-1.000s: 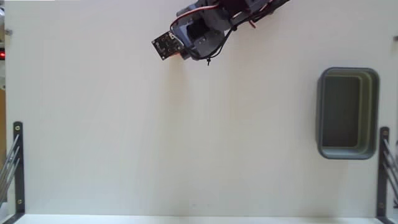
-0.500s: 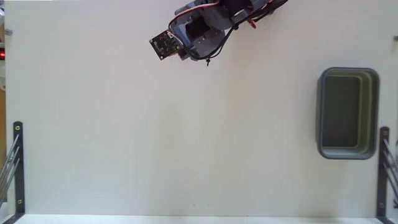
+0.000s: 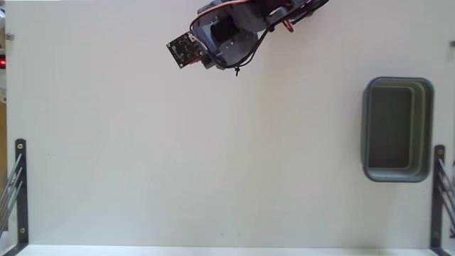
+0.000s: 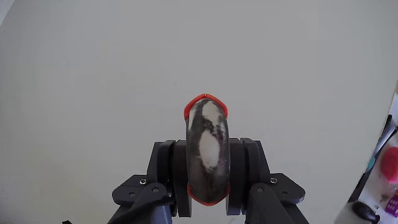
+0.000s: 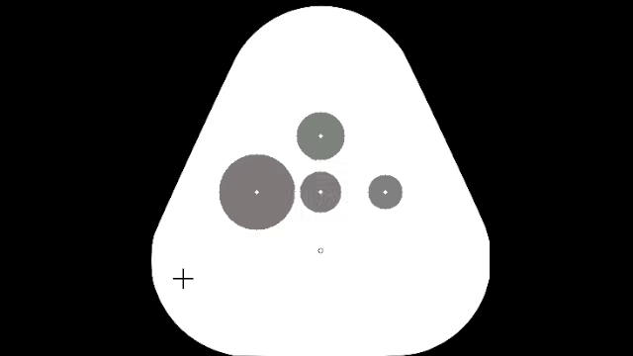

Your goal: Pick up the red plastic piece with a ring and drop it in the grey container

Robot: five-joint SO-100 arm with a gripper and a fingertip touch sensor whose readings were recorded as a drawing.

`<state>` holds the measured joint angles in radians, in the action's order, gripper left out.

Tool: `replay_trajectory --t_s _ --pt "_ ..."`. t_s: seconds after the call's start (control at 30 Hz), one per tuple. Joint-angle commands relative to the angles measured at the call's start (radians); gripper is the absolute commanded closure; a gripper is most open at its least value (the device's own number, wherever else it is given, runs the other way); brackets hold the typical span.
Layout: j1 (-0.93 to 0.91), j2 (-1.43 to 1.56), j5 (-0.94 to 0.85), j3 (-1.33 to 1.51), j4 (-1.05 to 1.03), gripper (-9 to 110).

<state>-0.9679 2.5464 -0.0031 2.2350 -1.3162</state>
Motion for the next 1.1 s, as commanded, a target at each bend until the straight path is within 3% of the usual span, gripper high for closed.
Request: replay_trajectory --t_s 0.0,1.07 --pt "-0.013 -0.007 0.003 -0.094 -0.031 72" --pt "-0.013 -0.204 0.003 -0.548 -0.289 72"
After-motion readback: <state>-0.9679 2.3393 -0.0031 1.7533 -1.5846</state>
